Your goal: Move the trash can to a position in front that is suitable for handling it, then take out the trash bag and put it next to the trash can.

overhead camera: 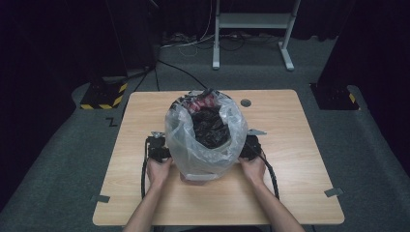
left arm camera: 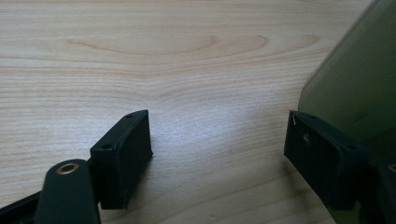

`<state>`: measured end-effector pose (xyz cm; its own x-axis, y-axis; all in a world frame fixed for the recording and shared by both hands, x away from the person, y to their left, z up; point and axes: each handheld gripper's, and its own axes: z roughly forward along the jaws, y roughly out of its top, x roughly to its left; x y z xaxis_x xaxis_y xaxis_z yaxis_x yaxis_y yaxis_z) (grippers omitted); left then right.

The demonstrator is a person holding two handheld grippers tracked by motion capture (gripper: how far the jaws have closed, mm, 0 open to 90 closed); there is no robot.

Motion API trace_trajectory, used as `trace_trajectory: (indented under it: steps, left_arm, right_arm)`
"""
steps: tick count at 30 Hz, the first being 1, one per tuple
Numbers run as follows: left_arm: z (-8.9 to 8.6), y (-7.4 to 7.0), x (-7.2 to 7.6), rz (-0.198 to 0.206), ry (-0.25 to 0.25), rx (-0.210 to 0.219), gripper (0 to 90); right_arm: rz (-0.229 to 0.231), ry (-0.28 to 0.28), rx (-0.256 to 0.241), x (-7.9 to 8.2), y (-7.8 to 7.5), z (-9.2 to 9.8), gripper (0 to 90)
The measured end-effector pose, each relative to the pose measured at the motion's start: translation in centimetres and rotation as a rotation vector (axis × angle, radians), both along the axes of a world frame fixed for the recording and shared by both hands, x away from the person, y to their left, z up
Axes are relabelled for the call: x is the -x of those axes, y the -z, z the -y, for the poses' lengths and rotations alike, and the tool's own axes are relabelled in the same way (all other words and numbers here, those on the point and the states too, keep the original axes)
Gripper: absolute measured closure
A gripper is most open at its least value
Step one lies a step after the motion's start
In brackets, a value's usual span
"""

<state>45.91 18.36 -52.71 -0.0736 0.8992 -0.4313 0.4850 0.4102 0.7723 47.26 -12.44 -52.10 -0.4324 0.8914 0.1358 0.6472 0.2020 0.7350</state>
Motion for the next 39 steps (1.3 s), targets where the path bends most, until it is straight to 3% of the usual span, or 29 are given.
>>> trace_trajectory:
  steps: [3,14,17,21,23,24,28,30,36,39]
  left_arm:
    - [-0.4,-0.1,-0.2,-0.032,0.035,-0.044,22.7]
    - [-0.5,0.1,-0.8,-0.03,0.043,-0.075,21.9]
    - [-0.6,0.2,-0.8,-0.026,0.04,-0.09,21.4]
    - [-1.7,0.1,-0.5,-0.055,0.041,-0.117,20.4]
    - [-2.2,-0.1,-0.3,-0.069,0.034,-0.097,20.2]
    - [-2.8,-0.5,0.1,-0.085,0.054,-0.104,20.2]
    - [-3.6,-2.1,1.2,-0.015,0.001,-0.023,22.1]
    - [-4.1,-3.2,2.1,-0.002,-0.005,-0.005,21.5]
    - [-4.9,-5.7,3.7,0.025,0.008,0.004,21.5]
    - [-5.0,-6.8,4.0,0.028,0.029,-0.017,21.7]
  right_arm:
    - [0.016,-0.002,0.009,0.0,0.1,-0.3,34.0]
    - [0.051,-0.029,0.062,-0.1,0.3,-0.6,32.3]
    - [0.057,-0.038,0.109,0.0,0.3,-0.6,31.7]
    - [0.065,-0.029,0.125,-0.2,0.3,0.9,29.5]
    - [0.065,-0.009,0.127,-0.3,0.3,2.2,29.0]
    - [0.067,-0.007,0.128,-0.4,0.3,2.7,29.8]
    - [0.02,0.004,0.104,-0.1,-0.2,4.7,33.5]
    - [0.031,0.012,0.078,0.1,-0.9,5.6,35.5]
    - [0.058,0.009,0.019,0.8,-3.5,7.0,40.6]
    - [0.043,-0.012,-0.001,0.8,-4.6,7.5,41.7]
